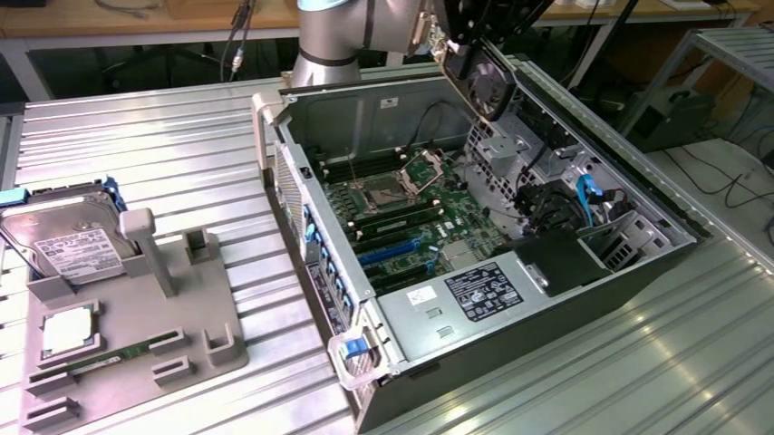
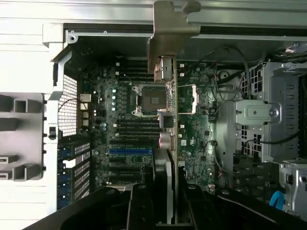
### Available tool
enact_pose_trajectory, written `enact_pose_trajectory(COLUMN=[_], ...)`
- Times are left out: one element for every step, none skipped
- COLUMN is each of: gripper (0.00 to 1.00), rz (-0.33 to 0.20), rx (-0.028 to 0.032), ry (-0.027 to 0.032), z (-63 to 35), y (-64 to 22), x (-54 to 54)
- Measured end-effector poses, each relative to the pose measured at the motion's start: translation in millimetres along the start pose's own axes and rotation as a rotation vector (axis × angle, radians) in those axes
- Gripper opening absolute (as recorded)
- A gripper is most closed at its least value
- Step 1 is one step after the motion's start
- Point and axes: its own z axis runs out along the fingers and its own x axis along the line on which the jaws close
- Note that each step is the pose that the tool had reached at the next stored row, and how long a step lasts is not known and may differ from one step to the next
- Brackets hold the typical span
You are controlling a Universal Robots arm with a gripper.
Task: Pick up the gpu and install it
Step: 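Pick up the gpu and move the gpu toward the slot, then insert the gpu into the slot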
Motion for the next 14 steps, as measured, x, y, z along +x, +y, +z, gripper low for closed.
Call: enact_pose_trajectory(gripper=[0.28,0.28,0.28,0.28,0.28,0.28,0.28,0.28,0.28,0.28,0.28,0.28,0.28,0.28], rz=[0.000,0.000,0.000,0.000,0.000,0.000,0.000,0.000,0.000,0.000,0.000,0.000,-0.002,-0.013], rx=[0.0000,0.0000,0.0000,0.0000,0.0000,-0.0001,0.0000,-0.0001,-0.0001,0.0000,0.0000,0.0000,0.0000,-0.0002], ry=[0.0000,0.0000,0.0000,0.0000,0.0000,0.0000,0.0000,0.0000,0.0000,0.0000,0.0000,0.0000,0.0000,0.0011], z=[0.0,0.0,0.0,0.0,0.0,0.0,0.0,0.0,0.0,0.0,0.0,0.0,0.0,0.0], y=[0.0,0.0,0.0,0.0,0.0,0.0,0.0,0.0,0.0,0.0,0.0,0.0,0.0,0.0], x=[0.0,0.0,0.0,0.0,0.0,0.0,0.0,0.0,0.0,0.0,0.0,0.0,0.0,0.0])
